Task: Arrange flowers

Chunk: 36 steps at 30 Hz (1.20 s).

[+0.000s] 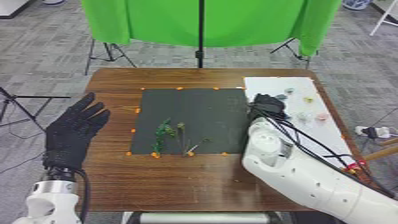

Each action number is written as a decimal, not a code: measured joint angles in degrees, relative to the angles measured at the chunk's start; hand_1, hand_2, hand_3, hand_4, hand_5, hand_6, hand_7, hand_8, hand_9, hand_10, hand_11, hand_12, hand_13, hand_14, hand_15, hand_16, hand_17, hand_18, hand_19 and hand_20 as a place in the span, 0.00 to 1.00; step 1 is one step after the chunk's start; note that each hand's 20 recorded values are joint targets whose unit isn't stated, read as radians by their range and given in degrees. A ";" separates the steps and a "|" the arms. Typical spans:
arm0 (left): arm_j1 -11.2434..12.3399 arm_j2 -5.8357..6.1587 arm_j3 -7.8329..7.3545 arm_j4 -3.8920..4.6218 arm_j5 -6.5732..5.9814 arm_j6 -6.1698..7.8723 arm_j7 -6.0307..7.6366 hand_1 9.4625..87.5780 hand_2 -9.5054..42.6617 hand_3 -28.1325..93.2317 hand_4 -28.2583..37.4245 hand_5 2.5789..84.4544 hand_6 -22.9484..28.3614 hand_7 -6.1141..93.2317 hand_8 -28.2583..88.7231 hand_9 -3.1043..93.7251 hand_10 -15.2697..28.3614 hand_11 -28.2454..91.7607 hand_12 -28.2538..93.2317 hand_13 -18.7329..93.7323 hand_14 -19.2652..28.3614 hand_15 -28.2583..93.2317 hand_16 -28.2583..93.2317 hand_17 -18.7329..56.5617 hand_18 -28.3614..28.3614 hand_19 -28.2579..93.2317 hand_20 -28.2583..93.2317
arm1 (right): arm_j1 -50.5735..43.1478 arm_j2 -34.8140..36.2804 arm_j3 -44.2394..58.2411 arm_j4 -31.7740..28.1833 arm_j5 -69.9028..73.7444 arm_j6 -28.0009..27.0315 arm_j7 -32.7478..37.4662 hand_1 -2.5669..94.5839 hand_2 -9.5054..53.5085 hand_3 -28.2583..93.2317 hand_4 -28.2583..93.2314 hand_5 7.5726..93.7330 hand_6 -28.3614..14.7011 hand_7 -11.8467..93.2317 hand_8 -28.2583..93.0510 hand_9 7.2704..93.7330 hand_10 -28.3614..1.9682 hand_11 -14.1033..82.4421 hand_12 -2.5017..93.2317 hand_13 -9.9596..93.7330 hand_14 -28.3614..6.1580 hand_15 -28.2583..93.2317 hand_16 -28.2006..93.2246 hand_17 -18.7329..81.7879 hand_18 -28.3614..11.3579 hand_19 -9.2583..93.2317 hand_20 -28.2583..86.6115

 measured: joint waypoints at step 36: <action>0.97 0.67 -0.12 -0.61 -0.22 0.66 0.88 0.19 0.33 0.89 0.04 0.48 0.66 0.18 0.17 0.42 0.82 0.45 0.32 0.40 0.97 0.62 0.16 0.14 0.95 0.70 0.37 | -3.01 0.97 9.21 -19.95 -8.68 8.42 -1.42 0.59 0.00 0.89 0.00 1.00 0.55 0.37 0.30 0.99 0.51 0.68 0.26 0.89 0.52 0.94 0.40 0.61 0.03 1.00 0.72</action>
